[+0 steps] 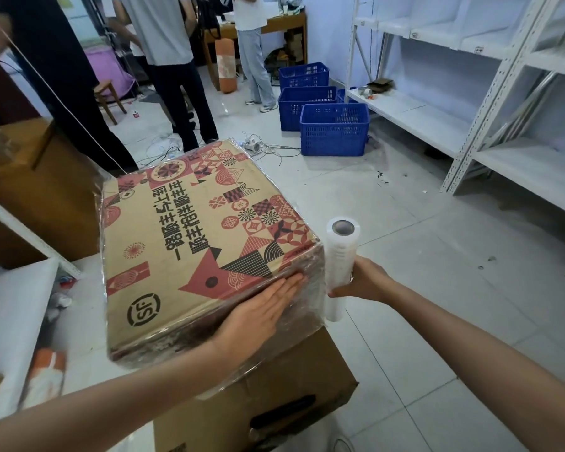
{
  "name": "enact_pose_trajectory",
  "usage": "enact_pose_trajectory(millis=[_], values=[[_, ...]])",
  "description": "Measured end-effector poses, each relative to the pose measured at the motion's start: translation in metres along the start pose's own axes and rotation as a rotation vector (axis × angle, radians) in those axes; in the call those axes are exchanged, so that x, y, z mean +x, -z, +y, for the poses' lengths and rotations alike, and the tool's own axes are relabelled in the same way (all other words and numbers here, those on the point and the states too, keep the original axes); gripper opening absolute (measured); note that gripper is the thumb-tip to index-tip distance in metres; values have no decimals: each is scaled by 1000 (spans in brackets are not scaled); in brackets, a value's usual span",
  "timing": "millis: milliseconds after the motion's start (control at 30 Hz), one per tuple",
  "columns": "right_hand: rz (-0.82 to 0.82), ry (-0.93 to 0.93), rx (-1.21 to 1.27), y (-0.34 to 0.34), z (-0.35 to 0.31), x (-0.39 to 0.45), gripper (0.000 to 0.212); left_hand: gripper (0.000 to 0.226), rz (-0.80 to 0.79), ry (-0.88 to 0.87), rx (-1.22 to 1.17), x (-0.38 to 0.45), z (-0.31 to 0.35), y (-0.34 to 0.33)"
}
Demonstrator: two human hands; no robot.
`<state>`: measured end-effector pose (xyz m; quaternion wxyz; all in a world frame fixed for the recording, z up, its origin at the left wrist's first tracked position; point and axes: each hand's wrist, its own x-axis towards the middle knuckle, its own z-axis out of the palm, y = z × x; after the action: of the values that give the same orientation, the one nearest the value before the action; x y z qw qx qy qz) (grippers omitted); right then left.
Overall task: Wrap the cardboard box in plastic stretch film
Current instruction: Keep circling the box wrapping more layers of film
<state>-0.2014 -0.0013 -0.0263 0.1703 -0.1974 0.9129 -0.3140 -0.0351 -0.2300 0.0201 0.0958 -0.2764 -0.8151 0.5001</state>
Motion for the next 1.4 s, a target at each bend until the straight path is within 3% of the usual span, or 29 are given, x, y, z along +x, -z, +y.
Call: enact_pose_trajectory(millis=[267,500,667,833,1067,1133,1400], values=[[7,9,-31,1,0,3,62,76,-17,-64,31,-4,-10,4],[9,9,-72,-1,-4,6,64,66,-46,-328,112,-18,-3,-4],[-4,28,-61,0,-4,7,68,79,-66,-190,104,-18,-18,6],[-43,57,-46,1,-1,10,67,75,10,10,15,-19,-33,24],[-121,74,-71,2,0,16,63,87,2,-95,-27,38,-13,38],[-116,71,-79,3,1,17,67,92,14,-6,-97,49,-18,39],[-132,102,-69,6,7,19,58,73,21,350,-131,36,-41,42]])
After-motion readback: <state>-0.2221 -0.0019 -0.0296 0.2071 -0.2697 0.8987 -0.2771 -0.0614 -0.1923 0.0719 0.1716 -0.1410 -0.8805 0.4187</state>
